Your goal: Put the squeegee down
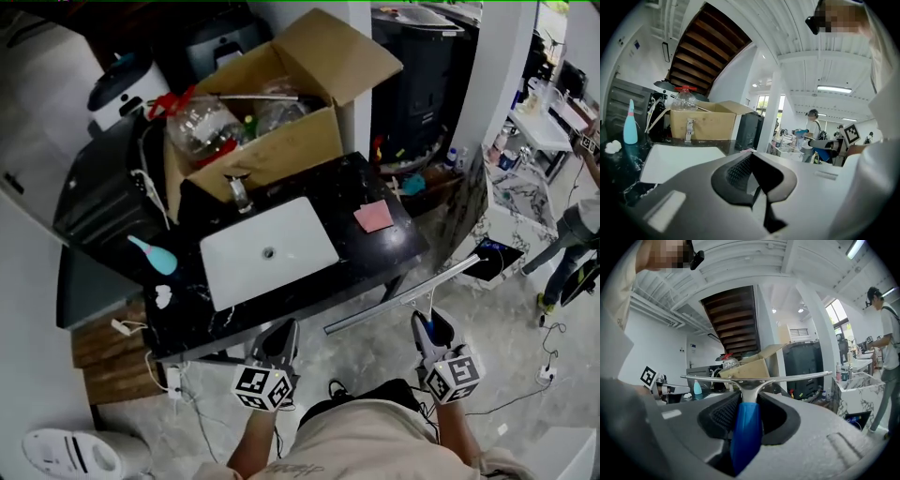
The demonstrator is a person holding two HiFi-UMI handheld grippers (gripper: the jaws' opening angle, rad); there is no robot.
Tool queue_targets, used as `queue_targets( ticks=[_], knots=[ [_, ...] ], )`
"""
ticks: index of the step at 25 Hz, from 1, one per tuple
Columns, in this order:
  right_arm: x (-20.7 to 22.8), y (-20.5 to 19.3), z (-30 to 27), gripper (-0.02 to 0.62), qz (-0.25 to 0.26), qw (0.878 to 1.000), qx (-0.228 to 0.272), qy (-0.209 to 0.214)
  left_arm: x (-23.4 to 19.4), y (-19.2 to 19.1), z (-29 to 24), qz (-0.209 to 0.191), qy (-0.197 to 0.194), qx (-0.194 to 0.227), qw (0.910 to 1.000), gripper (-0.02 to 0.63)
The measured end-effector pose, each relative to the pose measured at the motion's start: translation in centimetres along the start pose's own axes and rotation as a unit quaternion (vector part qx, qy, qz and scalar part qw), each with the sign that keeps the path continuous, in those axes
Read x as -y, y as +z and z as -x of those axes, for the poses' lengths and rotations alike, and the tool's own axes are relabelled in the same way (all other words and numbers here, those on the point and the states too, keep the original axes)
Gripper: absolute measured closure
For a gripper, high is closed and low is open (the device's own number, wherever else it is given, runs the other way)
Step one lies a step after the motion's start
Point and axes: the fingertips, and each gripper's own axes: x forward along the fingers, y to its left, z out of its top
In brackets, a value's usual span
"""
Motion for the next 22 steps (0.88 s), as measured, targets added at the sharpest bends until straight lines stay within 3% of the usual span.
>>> queue_targets(
  ticks=[8, 13, 22],
  knots=[
    [0.7, 1.4, -4.5, 0.472, 0.004, 1.0, -0.011, -0.004, -3.3, 0.3, -1.9, 0.013, 0.009, 0.005, 0.9999, 0.592],
    [2.3, 1.6, -9.2, 0.472, 0.004, 1.0, -0.017, 0.011, -6.2, 0.6, -3.5, 0.022, 0.044, 0.0, 0.9988, 0.592],
    [6.8, 3.2, -21.6, 0.472, -0.001, 0.998, -0.011, 0.066, -10.5, 5.0, -9.9, 0.011, 0.107, 0.001, 0.9942, 0.592]
  ],
)
